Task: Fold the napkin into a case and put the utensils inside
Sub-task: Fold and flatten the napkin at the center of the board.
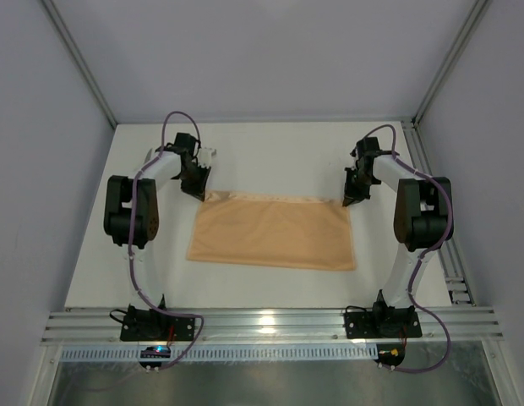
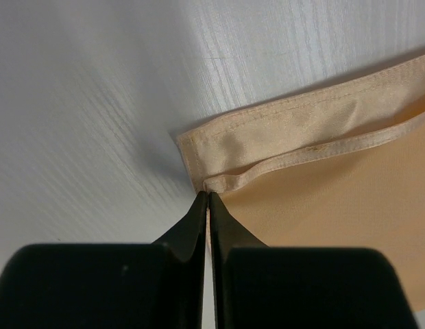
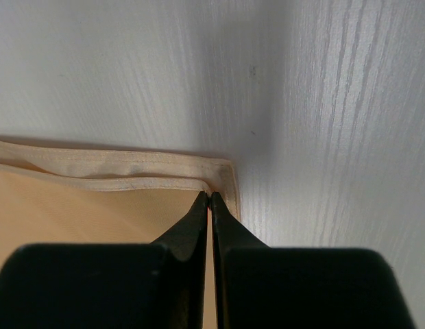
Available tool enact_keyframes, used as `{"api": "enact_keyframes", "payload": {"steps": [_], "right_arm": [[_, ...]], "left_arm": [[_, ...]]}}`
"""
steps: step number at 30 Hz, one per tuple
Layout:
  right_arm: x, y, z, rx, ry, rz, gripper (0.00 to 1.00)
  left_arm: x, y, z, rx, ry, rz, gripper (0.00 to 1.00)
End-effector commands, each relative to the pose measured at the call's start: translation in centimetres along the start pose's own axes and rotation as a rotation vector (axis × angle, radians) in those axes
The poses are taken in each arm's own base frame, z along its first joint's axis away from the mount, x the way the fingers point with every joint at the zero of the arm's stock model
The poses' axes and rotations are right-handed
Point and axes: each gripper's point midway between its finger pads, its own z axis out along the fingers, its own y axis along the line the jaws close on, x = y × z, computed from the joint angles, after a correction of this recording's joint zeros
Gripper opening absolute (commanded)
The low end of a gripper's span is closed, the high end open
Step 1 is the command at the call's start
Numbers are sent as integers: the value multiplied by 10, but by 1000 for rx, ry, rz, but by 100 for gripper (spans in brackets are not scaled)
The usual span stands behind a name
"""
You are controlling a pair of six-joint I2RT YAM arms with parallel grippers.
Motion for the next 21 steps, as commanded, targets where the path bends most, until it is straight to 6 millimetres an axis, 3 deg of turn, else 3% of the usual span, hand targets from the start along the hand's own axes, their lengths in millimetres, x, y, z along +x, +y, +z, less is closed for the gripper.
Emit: {"api": "enact_keyframes", "payload": {"steps": [1,10,21], "right_arm": [[-8,0,-13,7,-48,-13,3],[-14,2,-27,10,-80,-21,3],[-21,1,-45,23,-126,-32,3]], "left_arm": [[-19,-2,-21,-20,-79,18,0],[-20,0,-34,-50,-81,14,0],[-40,0,-55,-52,-136,-14,0]]}}
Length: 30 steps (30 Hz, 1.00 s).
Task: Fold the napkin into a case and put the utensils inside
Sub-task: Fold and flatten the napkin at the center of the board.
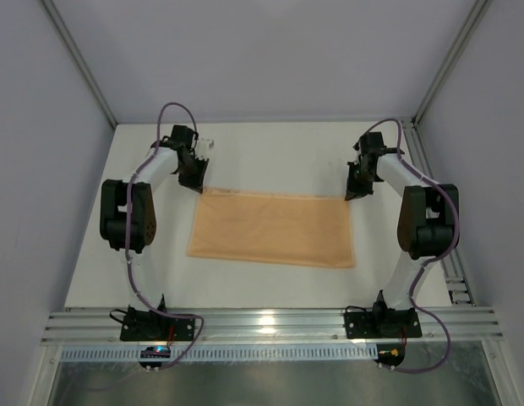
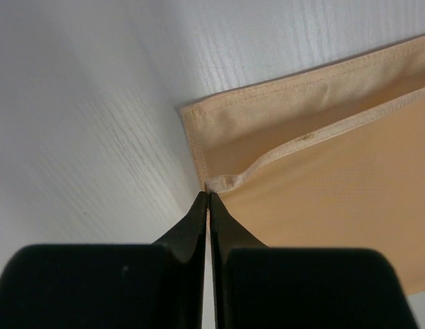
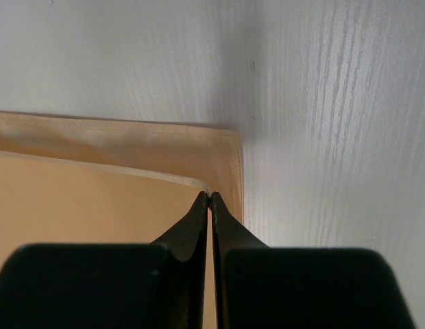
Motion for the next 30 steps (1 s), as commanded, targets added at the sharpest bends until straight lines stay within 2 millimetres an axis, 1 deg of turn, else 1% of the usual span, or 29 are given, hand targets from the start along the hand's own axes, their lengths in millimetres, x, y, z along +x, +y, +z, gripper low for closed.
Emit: {"api": "enact_keyframes", "payload": {"steps": [1,5,9,11,12,13,15,16,18,19,20,23,25,29,30], "right_arm": [[-11,-2,-18,20,-56,-22,3],[-13,-5,-16,28,-61,-19,3],[-16,-9,-4,26,-56,-6,3],[-16,-12,6,37,-43,2,3],[-17,-13,9,38,-46,2,3],[-16,-15,14,44,-37,4,3],[-15,-16,18,49,-30,4,3],[-13,-18,22,53,-21,6,3],[-12,-19,26,56,-13,7,3],[-10,-19,27,57,-7,8,3],[-9,-20,30,61,2,9,3],[-8,-22,31,69,7,8,3],[-10,-22,29,74,1,9,3],[-16,-21,24,74,-12,11,3],[-17,-20,23,73,-16,12,3]], "left_arm": [[-28,-3,-29,-5,-90,-9,0],[-37,-4,-33,3,-117,-16,0],[-45,-3,-24,7,-144,-21,0],[-46,-1,-15,4,-145,-24,0],[-49,0,-12,-2,-152,-26,0],[-53,2,-6,-7,-161,-24,0],[-56,6,0,-24,-168,-26,0],[-57,8,9,-26,-167,-31,0],[-61,9,15,-28,-167,-39,0],[-60,10,18,-29,-160,-43,0],[-57,10,26,-30,-143,-47,0],[-52,10,36,-30,-115,-58,0],[-52,10,38,-29,-112,-56,0],[-51,10,37,-32,-111,-56,0],[-53,9,32,-29,-124,-58,0]]}}
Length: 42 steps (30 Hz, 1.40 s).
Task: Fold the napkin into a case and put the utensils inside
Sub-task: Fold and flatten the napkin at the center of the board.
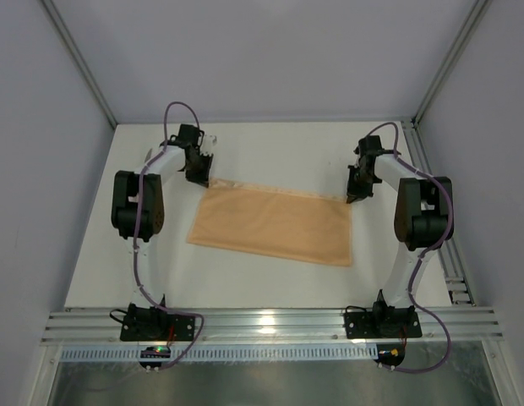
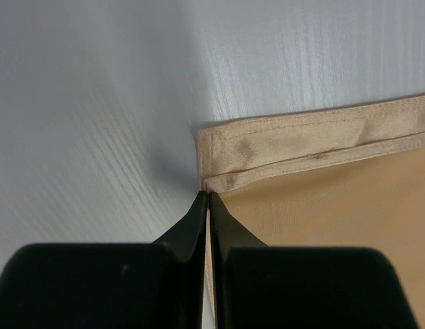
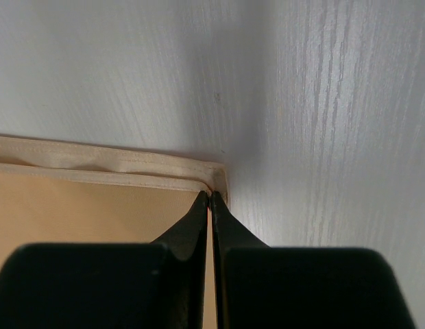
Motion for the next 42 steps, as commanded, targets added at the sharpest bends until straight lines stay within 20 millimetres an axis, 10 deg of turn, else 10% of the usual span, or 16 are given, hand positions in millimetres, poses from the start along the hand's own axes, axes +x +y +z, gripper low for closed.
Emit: {"api": "enact_keyframes", "payload": {"steps": [1,9,18,22,27,31,36,42], "right_arm": [[-20,-2,-6,22,-51,-5,3],[-29,3,-30,8,-109,-7,3],[-27,-1,-10,23,-68,-11,3],[-40,-1,-23,39,-110,-14,34],[-75,17,-65,55,-259,-37,44],[-74,72,-63,-18,-299,-134,45],[-56,165,-30,-208,-212,-232,18],[-55,226,1,-344,-180,-223,6]], "left_arm": [[-24,-7,-14,13,-84,2,0],[-42,-12,-40,20,-135,28,0],[-9,-13,-24,34,-57,-7,0],[-8,-16,-24,39,-61,-34,0],[-5,-20,-29,48,-56,-34,0],[3,-21,-36,42,-48,-27,0],[17,-18,-39,23,-19,-24,0],[25,-15,-39,-1,-13,-22,0]]}}
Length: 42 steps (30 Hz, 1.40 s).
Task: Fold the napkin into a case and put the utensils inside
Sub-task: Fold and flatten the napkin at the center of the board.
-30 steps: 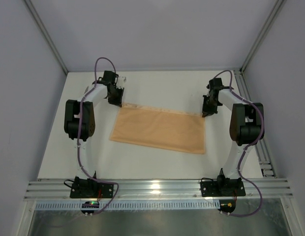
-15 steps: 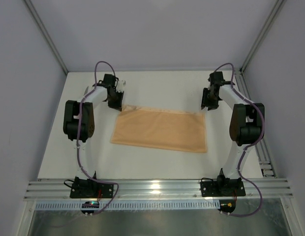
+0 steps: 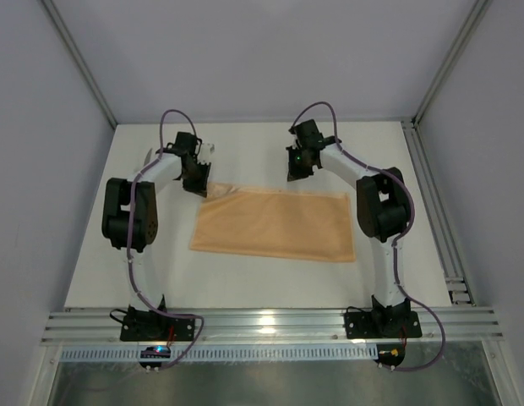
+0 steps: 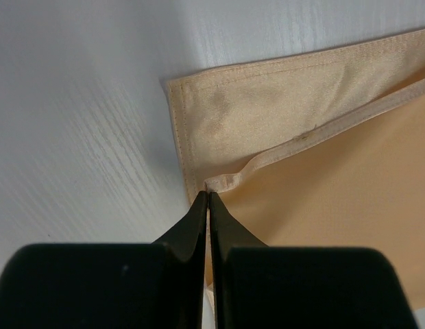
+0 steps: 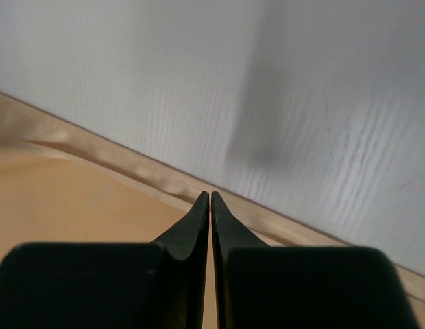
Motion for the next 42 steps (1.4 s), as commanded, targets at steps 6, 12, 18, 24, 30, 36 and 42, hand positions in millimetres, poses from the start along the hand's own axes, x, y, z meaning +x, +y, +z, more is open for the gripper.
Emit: {"api": "enact_keyframes", "payload": {"steps": [6,12,18,24,30,36,42], "right_arm": [[-3,26,30,-98,21,60,3],[34,23,43,-82,112,57,3],[74,36,39,-127,184,0,3],[86,43,25,-157,196,-36,3],[89,40,20,-148,199,-50,3],[84,39,17,-136,189,-62,3],[53,24,7,-41,134,-89,13]], "left_arm": [[-15,-1,-15,-18,-63,12,0],[-4,-3,-20,-14,-45,8,0],[2,-6,-36,-8,-46,49,0],[-1,-10,-51,0,-51,51,0],[-3,-9,-57,-12,-52,70,0],[-29,-19,-62,40,-130,81,0],[-45,-26,-63,80,-147,75,0]]}}
